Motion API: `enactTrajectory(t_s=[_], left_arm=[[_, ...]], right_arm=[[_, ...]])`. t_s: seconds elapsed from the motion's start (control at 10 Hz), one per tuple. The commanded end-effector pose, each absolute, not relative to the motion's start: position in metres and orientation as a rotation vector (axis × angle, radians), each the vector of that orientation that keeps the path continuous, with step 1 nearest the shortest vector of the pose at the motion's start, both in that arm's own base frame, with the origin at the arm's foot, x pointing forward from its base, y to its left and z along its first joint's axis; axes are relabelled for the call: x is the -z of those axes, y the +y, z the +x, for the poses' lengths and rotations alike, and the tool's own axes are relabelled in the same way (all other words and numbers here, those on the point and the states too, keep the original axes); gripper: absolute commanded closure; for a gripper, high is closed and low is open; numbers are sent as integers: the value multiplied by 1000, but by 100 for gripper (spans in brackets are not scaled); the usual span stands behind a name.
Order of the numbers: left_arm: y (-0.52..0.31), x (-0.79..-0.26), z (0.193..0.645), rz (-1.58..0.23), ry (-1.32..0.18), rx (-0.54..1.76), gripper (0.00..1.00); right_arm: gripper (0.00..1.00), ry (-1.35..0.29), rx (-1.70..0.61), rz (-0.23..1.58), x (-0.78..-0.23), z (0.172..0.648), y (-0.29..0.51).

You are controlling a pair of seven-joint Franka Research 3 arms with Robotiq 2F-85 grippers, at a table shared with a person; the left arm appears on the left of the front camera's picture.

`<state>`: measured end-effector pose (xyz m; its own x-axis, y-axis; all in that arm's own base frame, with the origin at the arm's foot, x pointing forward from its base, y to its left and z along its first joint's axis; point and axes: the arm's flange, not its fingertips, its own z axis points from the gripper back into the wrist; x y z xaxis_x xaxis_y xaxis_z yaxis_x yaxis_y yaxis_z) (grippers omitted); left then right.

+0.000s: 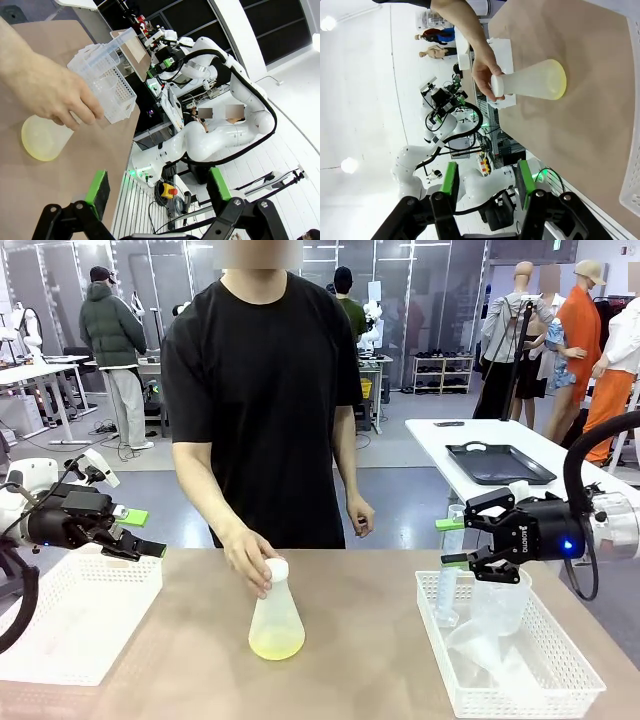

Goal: Prepare the solutions needed for the experiment.
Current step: When the human places the Big flask in the center of the table, pick up the Big flask and place it in the left Organizing basket.

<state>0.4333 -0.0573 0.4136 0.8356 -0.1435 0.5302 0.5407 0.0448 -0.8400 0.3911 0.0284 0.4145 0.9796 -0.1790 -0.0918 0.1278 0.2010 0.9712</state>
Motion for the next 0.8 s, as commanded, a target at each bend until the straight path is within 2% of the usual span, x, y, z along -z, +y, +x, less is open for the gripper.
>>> enactTrajectory(t_s=[0.0,0.7], left_arm=[[-58,-416,435,-1436,-344,545,0],[-58,-416,435,-1436,-344,545,0]], right_arm=[[41,-47,214,1353,-415,391,28],[41,-47,214,1353,-415,391,28]])
